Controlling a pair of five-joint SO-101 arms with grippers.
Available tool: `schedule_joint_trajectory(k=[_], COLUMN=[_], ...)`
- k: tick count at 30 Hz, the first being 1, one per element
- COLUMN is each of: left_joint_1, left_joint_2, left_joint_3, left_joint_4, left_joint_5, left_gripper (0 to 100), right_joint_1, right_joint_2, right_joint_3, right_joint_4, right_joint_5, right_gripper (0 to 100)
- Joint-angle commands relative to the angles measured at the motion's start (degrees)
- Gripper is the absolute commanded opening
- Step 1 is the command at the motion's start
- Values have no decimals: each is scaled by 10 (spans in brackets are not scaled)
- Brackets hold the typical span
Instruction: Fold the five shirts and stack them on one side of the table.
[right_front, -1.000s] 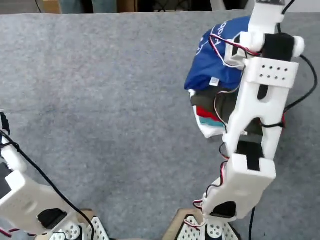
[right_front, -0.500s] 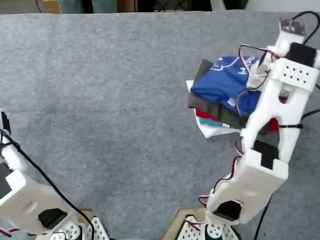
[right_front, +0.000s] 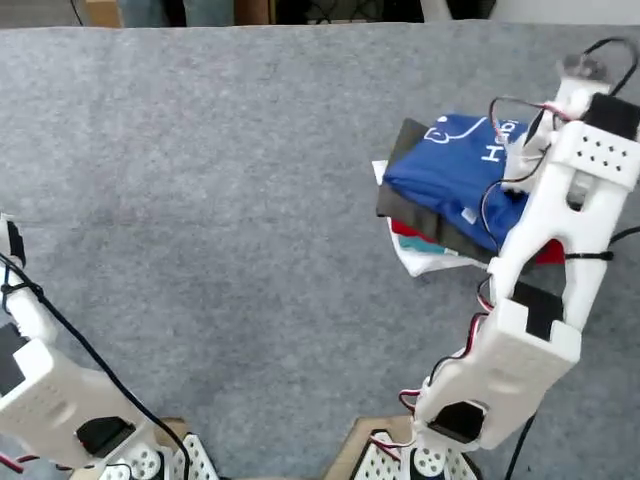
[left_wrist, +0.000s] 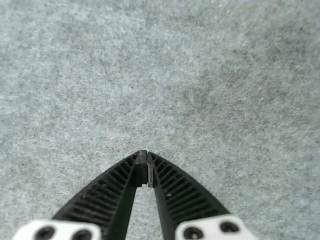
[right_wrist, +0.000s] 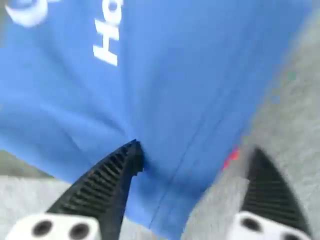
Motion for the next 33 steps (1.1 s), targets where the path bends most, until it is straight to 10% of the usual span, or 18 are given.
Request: schedule_joint_trajectory(k=[1,9,20,33], left_joint_1=[7,7,6,6], left_joint_2=[-20,-20,-20,-43], left_joint_3=[0,0,0,-2], left_joint_4=[-9,-9,-5,-4], left_joint_5=[-4,-5,-4,-1], left_gripper=[33,33,33,79], right_joint_1=[-10,-70,40,-41], right_joint_2=[-4,12,181,60], right_joint_3=[-124,-226,-193,-320], right_joint_4=[1,-14,-17,4], right_joint_5=[-30,-45,-40,-41], right_gripper=[352,8,15,18])
